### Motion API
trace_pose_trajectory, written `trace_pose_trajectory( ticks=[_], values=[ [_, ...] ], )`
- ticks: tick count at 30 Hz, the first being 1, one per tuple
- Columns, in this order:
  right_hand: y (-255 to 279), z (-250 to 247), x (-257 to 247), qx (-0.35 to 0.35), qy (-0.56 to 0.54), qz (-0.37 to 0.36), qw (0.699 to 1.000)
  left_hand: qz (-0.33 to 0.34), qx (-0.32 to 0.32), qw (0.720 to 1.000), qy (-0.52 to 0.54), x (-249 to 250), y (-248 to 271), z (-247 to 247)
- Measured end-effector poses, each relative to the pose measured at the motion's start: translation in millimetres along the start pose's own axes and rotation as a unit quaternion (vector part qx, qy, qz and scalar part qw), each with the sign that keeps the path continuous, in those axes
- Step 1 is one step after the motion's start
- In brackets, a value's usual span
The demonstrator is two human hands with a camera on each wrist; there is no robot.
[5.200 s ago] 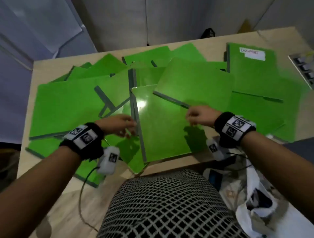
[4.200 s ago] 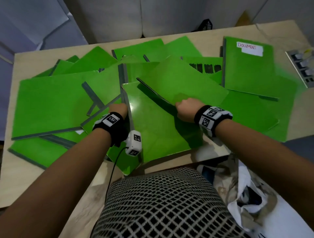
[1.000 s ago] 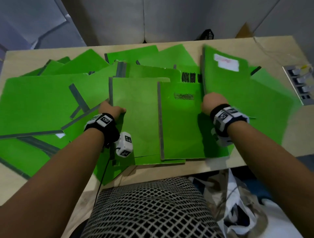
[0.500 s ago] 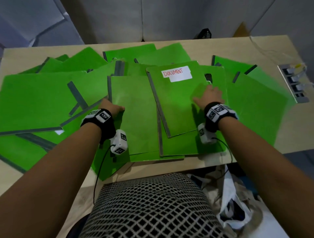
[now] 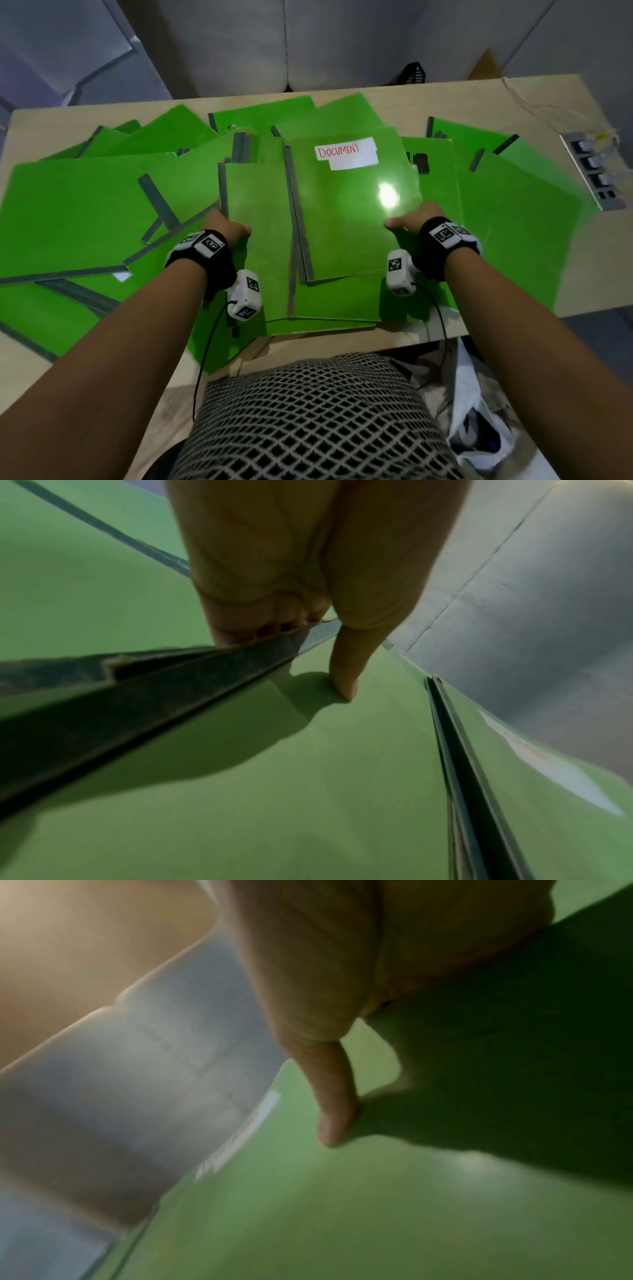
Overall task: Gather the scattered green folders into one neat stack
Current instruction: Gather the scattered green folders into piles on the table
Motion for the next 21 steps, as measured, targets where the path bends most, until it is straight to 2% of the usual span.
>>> trace_pose_trajectory(
  ticks=[4,8,9,11,12,14,17,21],
  values=[
    [16.1,-4.5,-42.4,0.034,-0.015,-0.099,0.994,0.029,0.007,0.999,0.025,2.4,0.8,-0.2],
    [24.5,26.7,-54.4,-0.003,-0.036,-0.09,0.995,0.016,-0.01,0.994,0.112,3.1,2.7,5.0],
    [25.9,39.0,-54.1,-0.007,-0.015,-0.084,0.996,-0.003,-0.031,0.988,0.153,1.4,3.2,9.2],
    [30.2,60.3,-52.1,-0.009,0.103,-0.082,0.991,-0.044,-0.066,0.965,0.252,-3.0,5.6,17.7],
    [33.5,69.1,-52.1,-0.012,0.164,-0.091,0.982,-0.057,-0.067,0.959,0.269,-6.0,2.9,20.4],
    [35.0,82.1,-53.6,-0.018,0.216,-0.115,0.969,-0.046,-0.068,0.974,0.21,-1.8,5.6,19.4],
    [27.1,75.4,-55.7,-0.01,0.188,-0.13,0.974,-0.019,-0.032,0.994,0.106,7.2,5.5,10.4],
    [1.4,10.6,-32.5,0.095,0.113,-0.05,0.988,-0.011,-0.026,0.994,0.105,9.6,1.8,11.2]
  ],
)
Point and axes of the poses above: each hand's wrist, its own y-axis away from the middle knuckle, its own z-axis out of the palm, x = y × z, the point moved 9 cm from there along -y, towards the middle knuckle, and after that the axes turned 1 degree about -z, right-handed, at the moved point
